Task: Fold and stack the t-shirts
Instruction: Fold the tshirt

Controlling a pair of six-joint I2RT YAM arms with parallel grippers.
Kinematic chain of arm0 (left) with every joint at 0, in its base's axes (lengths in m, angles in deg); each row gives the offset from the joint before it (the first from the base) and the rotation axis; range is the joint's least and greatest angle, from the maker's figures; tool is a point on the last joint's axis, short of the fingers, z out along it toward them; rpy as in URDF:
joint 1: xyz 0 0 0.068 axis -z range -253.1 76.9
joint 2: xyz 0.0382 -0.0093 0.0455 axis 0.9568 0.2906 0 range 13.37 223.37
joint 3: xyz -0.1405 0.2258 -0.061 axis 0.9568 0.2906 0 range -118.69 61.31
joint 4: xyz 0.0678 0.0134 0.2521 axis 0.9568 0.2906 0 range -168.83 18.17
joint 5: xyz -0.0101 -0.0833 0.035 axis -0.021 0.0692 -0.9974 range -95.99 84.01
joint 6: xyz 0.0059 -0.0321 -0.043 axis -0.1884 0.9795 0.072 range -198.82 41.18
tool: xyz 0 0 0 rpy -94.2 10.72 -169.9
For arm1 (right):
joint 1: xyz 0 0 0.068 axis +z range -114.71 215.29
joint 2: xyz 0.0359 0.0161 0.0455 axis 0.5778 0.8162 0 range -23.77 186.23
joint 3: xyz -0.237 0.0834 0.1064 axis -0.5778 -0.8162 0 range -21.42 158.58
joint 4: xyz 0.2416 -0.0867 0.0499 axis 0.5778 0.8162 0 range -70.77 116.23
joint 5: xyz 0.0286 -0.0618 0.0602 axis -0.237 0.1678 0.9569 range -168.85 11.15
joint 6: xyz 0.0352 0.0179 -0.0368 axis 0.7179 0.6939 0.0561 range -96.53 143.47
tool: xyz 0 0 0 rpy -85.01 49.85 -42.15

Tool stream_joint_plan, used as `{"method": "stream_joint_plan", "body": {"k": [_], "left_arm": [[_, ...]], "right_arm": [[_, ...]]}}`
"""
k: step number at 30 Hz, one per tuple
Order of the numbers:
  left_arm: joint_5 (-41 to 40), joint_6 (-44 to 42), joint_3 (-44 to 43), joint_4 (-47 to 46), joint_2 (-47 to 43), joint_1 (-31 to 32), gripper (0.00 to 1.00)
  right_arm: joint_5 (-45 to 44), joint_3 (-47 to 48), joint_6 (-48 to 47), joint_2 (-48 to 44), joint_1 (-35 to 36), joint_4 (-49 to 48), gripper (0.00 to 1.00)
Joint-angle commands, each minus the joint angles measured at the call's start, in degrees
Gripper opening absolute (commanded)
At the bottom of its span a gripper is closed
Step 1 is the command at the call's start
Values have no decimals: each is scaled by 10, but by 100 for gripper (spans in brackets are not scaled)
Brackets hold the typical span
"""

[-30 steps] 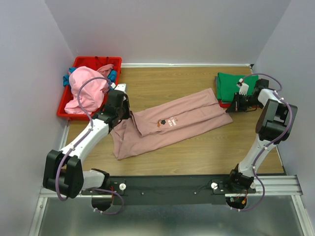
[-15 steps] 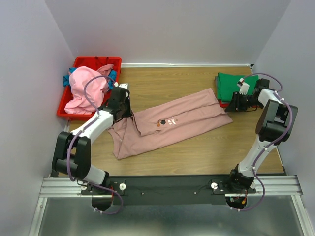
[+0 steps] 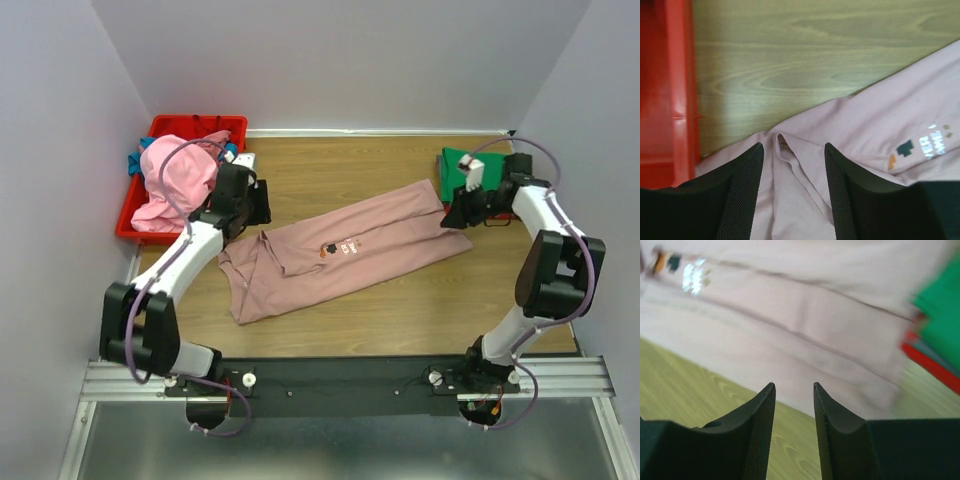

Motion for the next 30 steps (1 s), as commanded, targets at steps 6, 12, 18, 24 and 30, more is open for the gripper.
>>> {"method": "stream_joint_plan", "body": {"k": [6,12,18,24,30], "left_arm": [[-7,-58,65,-74,-278,-3,77],[-33,-62,161,-126,-410,-3,91],[-67,-64,171,-123,-452,-3,91],[-94,-61,172,-113,-479,-4,91],[-116,-60,171,-113,-492,-3,91]], "right_arm": [[31,-50,-164,-70,202,57,44],[-22,-5,-216,-74,389,52,49],[-141,52,-201,-20,542,30,50],[-199,121,-157,45,615,15,51],[-251,137,-129,81,646,-2,51]]}}
